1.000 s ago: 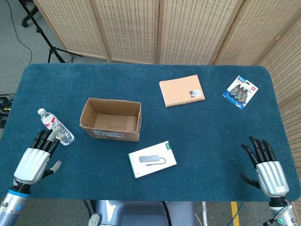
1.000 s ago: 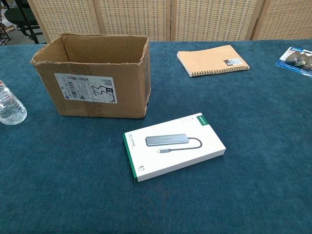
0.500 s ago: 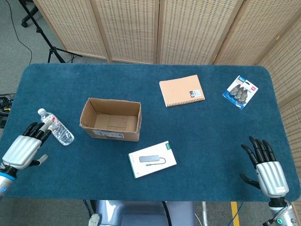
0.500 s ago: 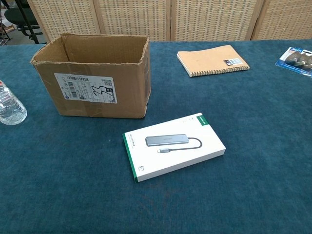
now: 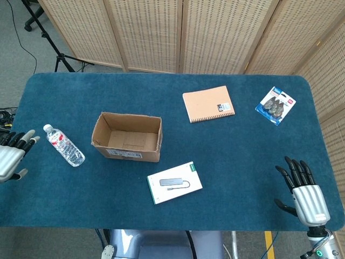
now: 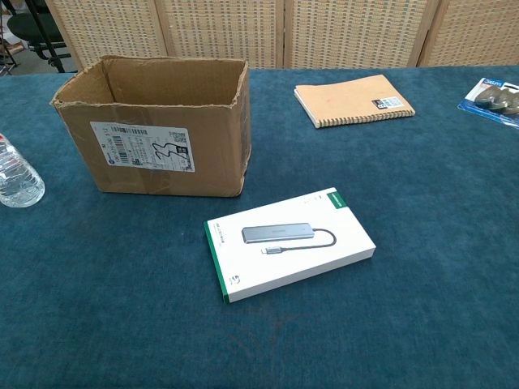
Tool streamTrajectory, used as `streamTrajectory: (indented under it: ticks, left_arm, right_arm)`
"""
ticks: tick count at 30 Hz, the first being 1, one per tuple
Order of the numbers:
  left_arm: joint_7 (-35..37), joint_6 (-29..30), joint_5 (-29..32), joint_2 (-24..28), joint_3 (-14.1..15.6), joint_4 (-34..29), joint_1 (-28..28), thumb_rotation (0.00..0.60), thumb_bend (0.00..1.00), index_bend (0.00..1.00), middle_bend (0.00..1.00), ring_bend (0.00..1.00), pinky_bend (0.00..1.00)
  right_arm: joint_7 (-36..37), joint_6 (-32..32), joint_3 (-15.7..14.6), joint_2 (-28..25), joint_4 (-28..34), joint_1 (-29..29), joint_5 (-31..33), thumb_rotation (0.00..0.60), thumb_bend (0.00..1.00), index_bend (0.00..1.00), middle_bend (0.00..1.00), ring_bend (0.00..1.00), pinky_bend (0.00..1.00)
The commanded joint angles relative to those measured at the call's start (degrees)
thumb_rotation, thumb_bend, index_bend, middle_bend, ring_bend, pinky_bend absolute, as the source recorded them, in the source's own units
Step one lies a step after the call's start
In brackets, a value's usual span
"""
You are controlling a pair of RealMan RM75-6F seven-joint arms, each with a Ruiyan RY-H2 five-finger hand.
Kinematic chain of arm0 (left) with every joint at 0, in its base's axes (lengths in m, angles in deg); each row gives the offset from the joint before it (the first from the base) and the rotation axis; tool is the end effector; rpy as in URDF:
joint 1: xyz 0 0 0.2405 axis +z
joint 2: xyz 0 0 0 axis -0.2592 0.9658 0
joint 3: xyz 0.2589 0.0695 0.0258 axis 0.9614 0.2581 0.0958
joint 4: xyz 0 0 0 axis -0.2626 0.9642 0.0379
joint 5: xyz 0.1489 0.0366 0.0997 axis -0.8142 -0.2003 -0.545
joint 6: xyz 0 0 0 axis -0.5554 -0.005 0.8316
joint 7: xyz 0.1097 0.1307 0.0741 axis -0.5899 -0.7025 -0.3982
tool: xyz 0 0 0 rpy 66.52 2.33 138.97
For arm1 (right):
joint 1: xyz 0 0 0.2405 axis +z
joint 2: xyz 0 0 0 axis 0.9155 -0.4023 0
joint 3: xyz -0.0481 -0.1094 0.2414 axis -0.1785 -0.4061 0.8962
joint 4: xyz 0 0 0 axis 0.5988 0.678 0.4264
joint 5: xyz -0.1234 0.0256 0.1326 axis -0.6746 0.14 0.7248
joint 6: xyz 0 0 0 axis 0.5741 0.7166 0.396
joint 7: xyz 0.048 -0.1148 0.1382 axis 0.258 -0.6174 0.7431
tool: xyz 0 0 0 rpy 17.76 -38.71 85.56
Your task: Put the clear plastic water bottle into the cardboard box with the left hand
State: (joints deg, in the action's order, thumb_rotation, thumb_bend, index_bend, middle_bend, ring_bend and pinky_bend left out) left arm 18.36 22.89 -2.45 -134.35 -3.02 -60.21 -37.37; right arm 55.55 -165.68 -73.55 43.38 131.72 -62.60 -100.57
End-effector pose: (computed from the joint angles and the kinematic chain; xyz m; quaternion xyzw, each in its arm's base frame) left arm -0.3220 0.3021 0.2174 -0.7481 -0.3256 -0.1731 0.5517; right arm -0.2869 -0.2045 0.1630 0.6340 -0.3238 0.4365 0.5501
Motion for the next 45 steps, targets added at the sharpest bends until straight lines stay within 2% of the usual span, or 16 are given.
streamTrajectory:
  ticks: [1, 12, 22, 33, 38, 45]
  left_arm:
    - [1.58, -2.10, 1.07, -2.00, -0.23, 3.82, -1.12, 0.600, 0.25, 0.09, 0.00, 0.00, 0.00]
    - [4.30, -11.62, 3.01, -11.01, 0.29, 16.82, -5.84, 0.600, 0.25, 0.09, 0.00, 0.00, 0.00]
    - [5.39, -15.18, 3.75, -17.95, 0.34, 25.60, -8.45, 0.600, 0.24, 0.09, 0.00, 0.00, 0.00]
    - [8.87, -16.27, 3.13, -24.50, 0.35, 33.18, -9.96, 0.600, 0.24, 0.09, 0.00, 0.00, 0.00]
    - [11.74, -13.33, 0.76, -27.02, 0.59, 36.01, -10.22, 0.600, 0.24, 0.09, 0.00, 0.00, 0.00]
    - [14.78, -10.12, -1.32, -28.05, 0.50, 36.66, -10.86, 0.600, 0.24, 0.09, 0.00, 0.00, 0.00]
  right_arm:
    - [-0.14, 0.06, -0.06, 0.09, -0.01, 0.02, -0.09, 0.600, 0.10, 0.16, 0.00, 0.00, 0.00]
    - [-0.40, 0.25, -0.11, 0.43, -0.27, 0.13, -0.12, 0.600, 0.10, 0.16, 0.00, 0.00, 0.00]
    - [-0.11, 0.37, -0.09, 0.51, -0.62, 0.23, -0.01, 0.600, 0.10, 0.16, 0.00, 0.00, 0.00]
    - [-0.35, 0.89, -0.41, 0.69, -0.67, 0.42, -0.24, 0.600, 0.10, 0.16, 0.00, 0.00, 0.00]
    - [-0.25, 1.06, -0.44, 0.73, -0.74, 0.53, -0.24, 0.600, 0.10, 0.16, 0.00, 0.00, 0.00]
    - [-0.04, 1.04, -0.38, 0.76, -0.85, 0.57, -0.13, 0.600, 0.10, 0.16, 0.00, 0.00, 0.00]
